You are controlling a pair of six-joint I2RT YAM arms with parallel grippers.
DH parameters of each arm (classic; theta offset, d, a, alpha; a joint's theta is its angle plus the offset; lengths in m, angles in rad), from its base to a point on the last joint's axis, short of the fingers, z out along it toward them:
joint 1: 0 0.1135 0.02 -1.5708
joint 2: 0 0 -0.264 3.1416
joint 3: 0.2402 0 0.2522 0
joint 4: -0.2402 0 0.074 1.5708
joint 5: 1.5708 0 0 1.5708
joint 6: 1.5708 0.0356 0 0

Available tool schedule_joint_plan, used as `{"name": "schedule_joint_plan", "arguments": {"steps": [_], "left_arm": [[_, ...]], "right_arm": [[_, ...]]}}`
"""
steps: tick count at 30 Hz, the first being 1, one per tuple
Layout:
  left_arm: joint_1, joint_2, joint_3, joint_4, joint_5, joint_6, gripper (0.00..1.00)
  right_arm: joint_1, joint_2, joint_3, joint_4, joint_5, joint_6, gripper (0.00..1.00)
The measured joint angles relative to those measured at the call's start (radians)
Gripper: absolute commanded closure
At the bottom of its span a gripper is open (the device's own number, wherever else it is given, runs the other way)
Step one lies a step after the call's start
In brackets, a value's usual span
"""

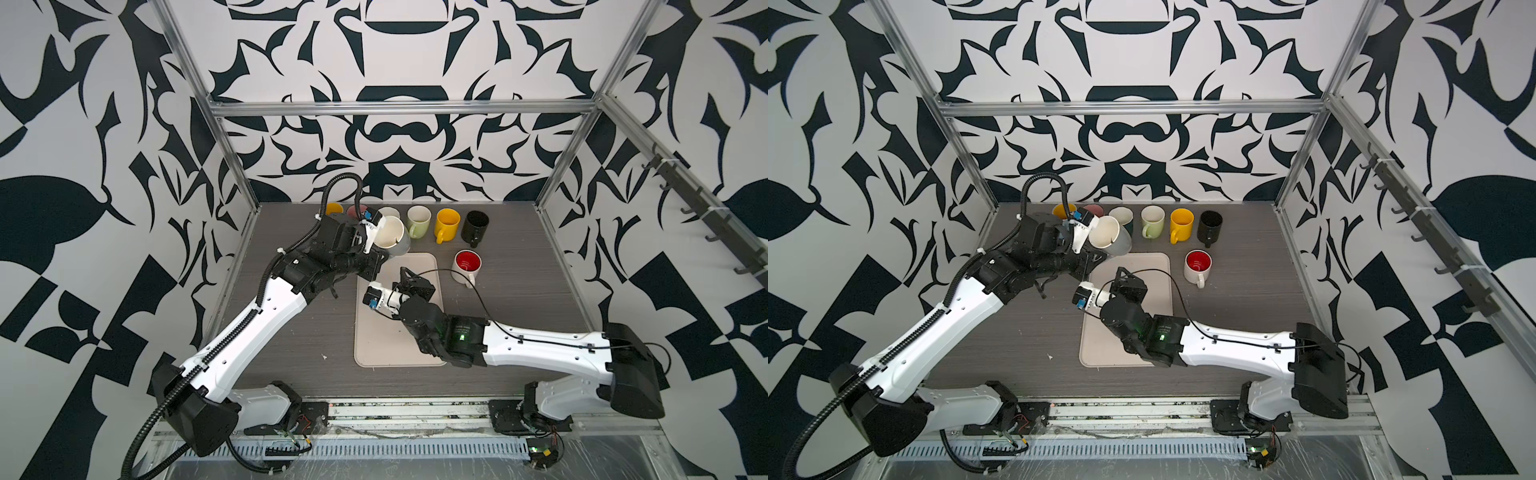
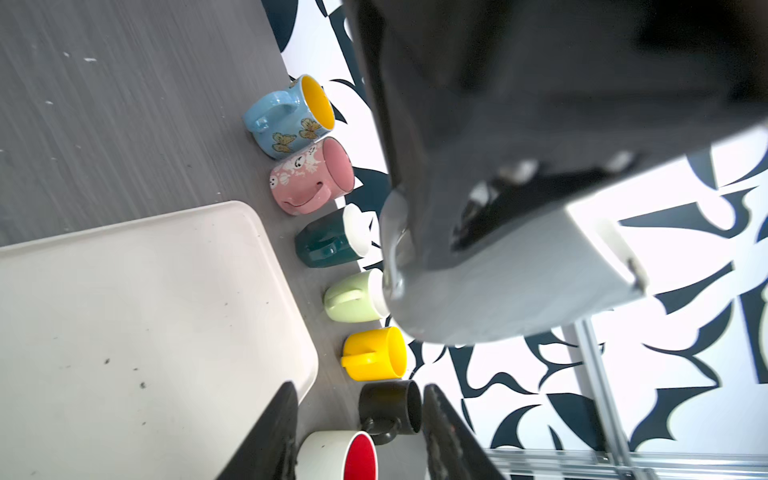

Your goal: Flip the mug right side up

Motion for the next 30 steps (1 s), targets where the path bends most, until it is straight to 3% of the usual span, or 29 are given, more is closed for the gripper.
{"name": "schedule_joint_plan", "arguments": {"steps": [8,17,24,30], "left_arm": [[0.001,-0.007,-0.026,0.010,-0.081,-0.013,1.00],[0.001,-0.043,-0.047,0.081,-0.156,-0.043,1.00],[0.002,-0.050,-0.048,0.093,-0.285,-0.025,1.00],[0.023,0.025,-0.003,0.041,-0.385,-0.007,1.00]], "right_arm": [[-0.011,-0.142,0.020,-0.081,-0.003,0.266,0.46],[-0.011,-0.241,0.000,-0.195,-0.037,0.481,0.44],[-0.011,-0.309,-0.020,-0.294,-0.085,0.658,0.38],[-0.031,-0.325,-0.019,-0.395,-0.161,0.796,0.33]]}}
